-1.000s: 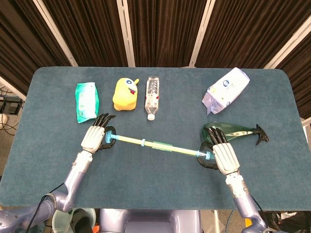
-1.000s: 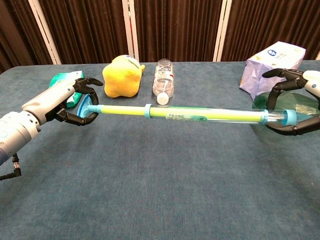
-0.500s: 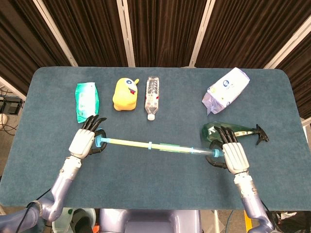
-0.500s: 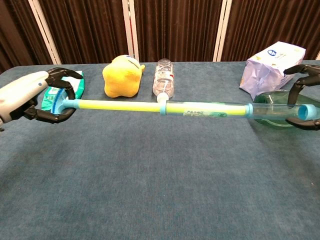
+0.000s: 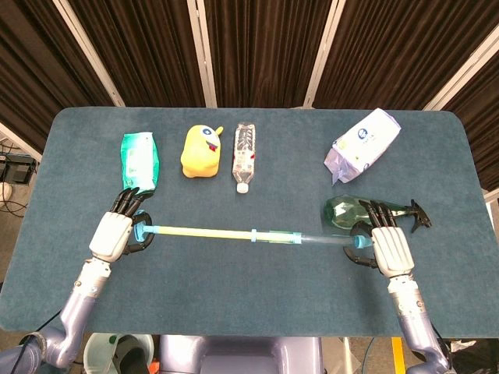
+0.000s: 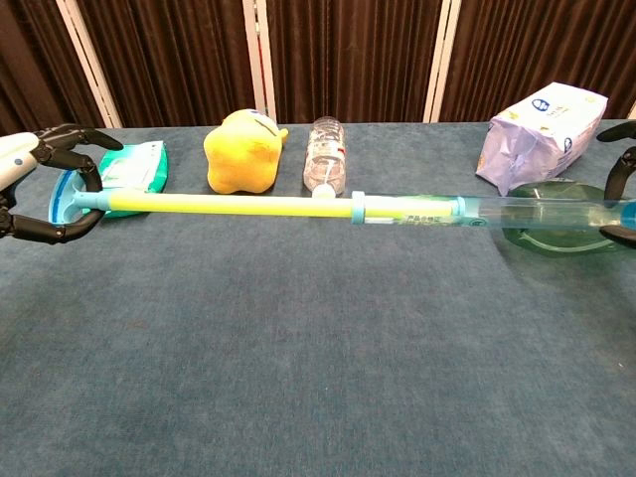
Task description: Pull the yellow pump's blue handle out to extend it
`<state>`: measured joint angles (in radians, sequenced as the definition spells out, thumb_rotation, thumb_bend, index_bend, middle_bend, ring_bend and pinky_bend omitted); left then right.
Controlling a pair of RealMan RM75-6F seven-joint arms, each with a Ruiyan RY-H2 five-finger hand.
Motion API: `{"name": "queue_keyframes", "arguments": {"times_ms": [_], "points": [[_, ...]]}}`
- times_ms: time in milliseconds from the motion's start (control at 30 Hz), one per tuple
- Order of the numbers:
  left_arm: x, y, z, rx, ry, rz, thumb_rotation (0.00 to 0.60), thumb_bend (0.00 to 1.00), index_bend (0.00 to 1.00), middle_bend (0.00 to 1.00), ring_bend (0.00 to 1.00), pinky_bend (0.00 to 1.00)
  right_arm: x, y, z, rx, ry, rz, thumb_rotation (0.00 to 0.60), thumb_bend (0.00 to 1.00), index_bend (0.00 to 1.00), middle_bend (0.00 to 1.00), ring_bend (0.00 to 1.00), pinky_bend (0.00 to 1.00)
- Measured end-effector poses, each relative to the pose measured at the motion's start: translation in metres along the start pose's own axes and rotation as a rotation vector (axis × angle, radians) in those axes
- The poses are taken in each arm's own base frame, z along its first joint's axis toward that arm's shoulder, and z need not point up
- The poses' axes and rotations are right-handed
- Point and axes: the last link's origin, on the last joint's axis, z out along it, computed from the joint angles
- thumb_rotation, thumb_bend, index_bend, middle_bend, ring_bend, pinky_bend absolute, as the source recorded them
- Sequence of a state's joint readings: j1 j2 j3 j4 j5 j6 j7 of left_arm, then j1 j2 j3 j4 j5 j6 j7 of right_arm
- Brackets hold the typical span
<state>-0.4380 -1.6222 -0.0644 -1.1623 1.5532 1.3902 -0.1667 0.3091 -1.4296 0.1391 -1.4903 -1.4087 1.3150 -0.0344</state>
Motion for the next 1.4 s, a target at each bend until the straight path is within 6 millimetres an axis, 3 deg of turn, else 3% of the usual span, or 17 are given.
{"name": "queue_keyframes", "arguments": {"times_ms": [467,967,1267,1400], "points": [[0.002,-0.02,-0.019,0.03,-0.016,0.006,0.6,0.49,0.74,0.13,0.0,0.02,-0.003,0.026,-0.005,-0.068,-0.031,-0.024,0.6,0.36,0.76,0.12,0.0,0.0],[-0.006,-0.032,-0.02,0.061,-0.029,0.005,0.6,0.47,0.74,0.14,0.0,0.02,-0.013,0.037,-0.005,-0.085,-0.066,-0.04,0.6,0.36,0.77,0.12,0.0,0.0],[-0.011,-0.038,-0.014,0.076,-0.038,0.019,0.6,0.34,0.65,0.21,0.0,0.02,-0.017,0.041,-0.008,-0.09,-0.095,-0.051,0.6,0.35,0.75,0.11,0.0,0.0],[-0.012,-0.041,-0.013,0.087,-0.052,0.01,0.6,0.24,0.52,0.18,0.0,0.02,-0.02,0.045,-0.012,-0.092,-0.127,-0.061,0.6,0.34,0.61,0.07,0.0,0.0]]}}
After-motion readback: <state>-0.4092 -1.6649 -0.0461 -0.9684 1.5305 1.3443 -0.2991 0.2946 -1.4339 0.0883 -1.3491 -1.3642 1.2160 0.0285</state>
